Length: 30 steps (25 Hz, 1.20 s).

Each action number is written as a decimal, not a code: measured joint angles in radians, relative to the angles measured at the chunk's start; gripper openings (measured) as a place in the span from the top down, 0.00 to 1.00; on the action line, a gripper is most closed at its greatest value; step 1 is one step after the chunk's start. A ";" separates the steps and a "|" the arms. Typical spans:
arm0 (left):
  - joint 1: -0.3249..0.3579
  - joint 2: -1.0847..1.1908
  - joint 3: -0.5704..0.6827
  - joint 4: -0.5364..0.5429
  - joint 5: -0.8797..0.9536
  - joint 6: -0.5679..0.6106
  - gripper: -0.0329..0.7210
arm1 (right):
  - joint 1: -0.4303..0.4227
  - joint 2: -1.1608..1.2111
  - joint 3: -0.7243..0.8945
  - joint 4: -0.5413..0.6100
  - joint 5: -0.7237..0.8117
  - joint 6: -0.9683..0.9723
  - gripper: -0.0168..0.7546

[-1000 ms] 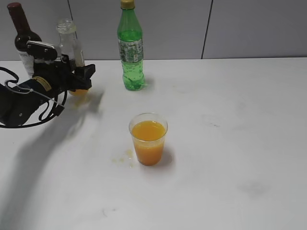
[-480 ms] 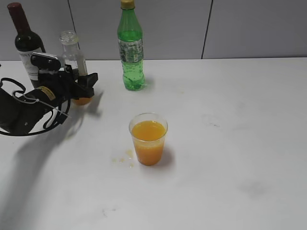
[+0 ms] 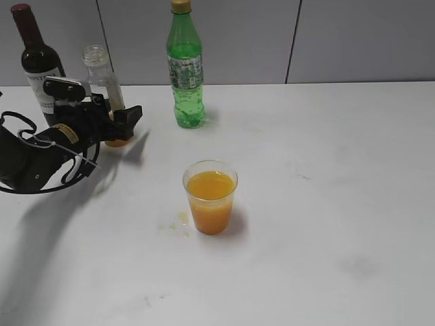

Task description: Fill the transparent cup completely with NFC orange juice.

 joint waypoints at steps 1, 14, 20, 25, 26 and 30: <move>0.000 -0.001 0.002 0.000 0.001 -0.001 0.11 | 0.000 0.000 0.000 0.000 0.000 0.000 0.24; 0.003 -0.133 0.253 -0.032 -0.102 0.046 0.11 | 0.000 0.000 0.000 0.001 0.001 0.000 0.24; 0.003 -0.230 0.405 -0.087 -0.155 0.128 0.12 | 0.000 0.000 0.000 0.001 0.001 0.000 0.24; 0.003 -0.374 0.471 -0.101 -0.079 0.142 0.12 | 0.000 0.000 0.000 0.001 0.001 0.000 0.24; 0.003 -0.415 0.474 -0.101 -0.036 0.143 0.12 | 0.000 0.000 0.000 0.001 0.001 0.000 0.24; 0.003 -0.588 0.475 -0.102 0.121 0.146 0.12 | 0.000 0.000 0.000 0.001 0.001 0.000 0.24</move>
